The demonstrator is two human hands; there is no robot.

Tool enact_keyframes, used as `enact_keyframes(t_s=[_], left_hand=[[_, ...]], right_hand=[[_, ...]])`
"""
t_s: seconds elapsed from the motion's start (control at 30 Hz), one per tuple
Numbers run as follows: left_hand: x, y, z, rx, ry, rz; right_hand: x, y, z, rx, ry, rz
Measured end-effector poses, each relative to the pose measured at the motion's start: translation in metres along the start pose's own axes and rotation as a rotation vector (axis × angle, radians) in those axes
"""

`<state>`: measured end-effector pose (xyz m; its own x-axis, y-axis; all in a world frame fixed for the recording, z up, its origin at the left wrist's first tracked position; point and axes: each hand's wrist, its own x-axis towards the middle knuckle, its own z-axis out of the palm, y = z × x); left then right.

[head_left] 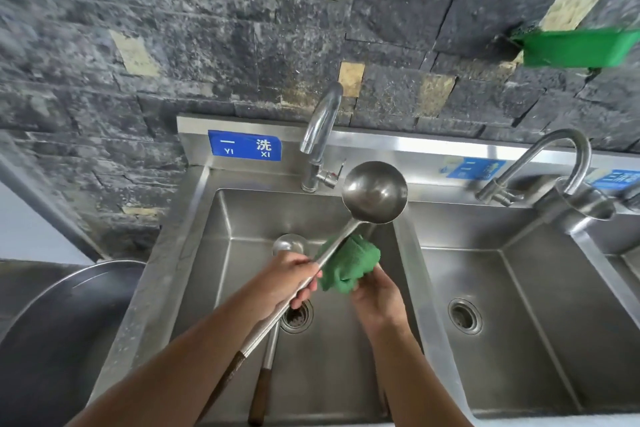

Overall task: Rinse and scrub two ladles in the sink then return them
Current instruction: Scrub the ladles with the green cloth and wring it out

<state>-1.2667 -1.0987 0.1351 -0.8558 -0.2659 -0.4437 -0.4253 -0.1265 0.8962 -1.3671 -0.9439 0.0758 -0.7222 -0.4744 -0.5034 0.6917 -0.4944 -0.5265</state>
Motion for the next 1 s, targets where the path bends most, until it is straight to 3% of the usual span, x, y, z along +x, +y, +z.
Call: enact_keyframes(t_s=[0.2, 0.57, 0.83, 1.0], left_hand=[[-0.008, 0.004, -0.012, 0.022, -0.072, 0.027], [-0.014, -0.004, -0.010, 0.167, -0.064, 0.024], [-0.006, 0.006, -0.005, 0.368, -0.053, 0.040], [-0.018, -0.009, -0.033, 0.459, -0.184, 0.022]], right_hand=[[-0.008, 0.000, 0.033, -0.060, -0.118, 0.060], [0.002, 0.006, 0.052, -0.016, -0.103, 0.115], [0.012, 0.011, 0.067, -0.043, 0.055, 0.066], [0.033, -0.015, 0.056, -0.036, 0.197, 0.024]])
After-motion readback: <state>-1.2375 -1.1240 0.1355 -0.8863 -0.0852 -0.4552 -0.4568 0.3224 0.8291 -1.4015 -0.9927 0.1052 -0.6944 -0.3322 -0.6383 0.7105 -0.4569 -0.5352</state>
